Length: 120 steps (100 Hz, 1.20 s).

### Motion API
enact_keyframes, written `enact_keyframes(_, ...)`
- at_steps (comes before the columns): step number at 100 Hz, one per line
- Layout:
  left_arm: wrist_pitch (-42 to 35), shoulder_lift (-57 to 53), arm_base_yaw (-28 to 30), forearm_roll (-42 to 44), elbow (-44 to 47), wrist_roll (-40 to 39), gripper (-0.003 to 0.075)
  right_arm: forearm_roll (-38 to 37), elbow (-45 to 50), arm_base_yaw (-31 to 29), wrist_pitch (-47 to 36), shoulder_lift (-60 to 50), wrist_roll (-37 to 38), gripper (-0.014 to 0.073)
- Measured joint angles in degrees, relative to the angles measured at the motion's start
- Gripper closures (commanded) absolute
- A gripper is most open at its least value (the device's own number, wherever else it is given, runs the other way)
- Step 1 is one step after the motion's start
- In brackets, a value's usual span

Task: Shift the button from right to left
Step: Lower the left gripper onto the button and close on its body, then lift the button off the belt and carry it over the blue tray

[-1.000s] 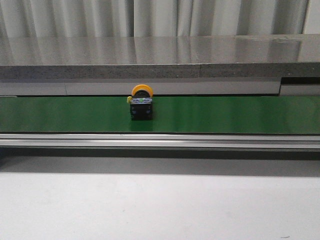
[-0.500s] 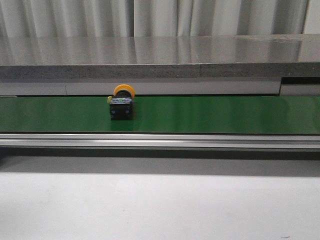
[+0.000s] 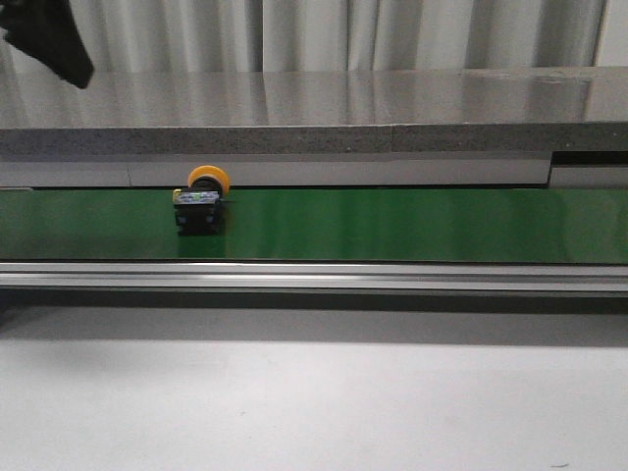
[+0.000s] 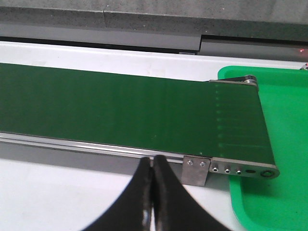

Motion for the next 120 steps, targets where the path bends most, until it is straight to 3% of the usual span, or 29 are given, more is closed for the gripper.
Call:
enact_keyframes(47,6.52,16.96,-3.94,-1.87,-12.58,-1.56,0.0083,0.0,0.0,0.0,-0.09,0.0,0.0,0.066)
enact_keyframes(84,6.38,23.73,-4.45,-0.35,-14.07,-4.33,0.0086,0.0,0.0,0.0,-0.09,0.0,0.0,0.066)
enact_keyframes(96,6.25,24.36,-4.45,1.36,-14.07,-5.42,0.0178,0.0,0.0,0.0,-0.09,0.0,0.0,0.066)
enact_keyframes(111,6.25,24.47,-4.45,1.86,-14.15,-5.64,0.0409,0.0,0.0,0.0,-0.09,0.0,0.0,0.066)
enact_keyframes(120,6.25,24.47,-4.45,1.95,-14.15,-5.64,0.0449,0.0,0.0,0.0,-0.09,0.0,0.0,0.066)
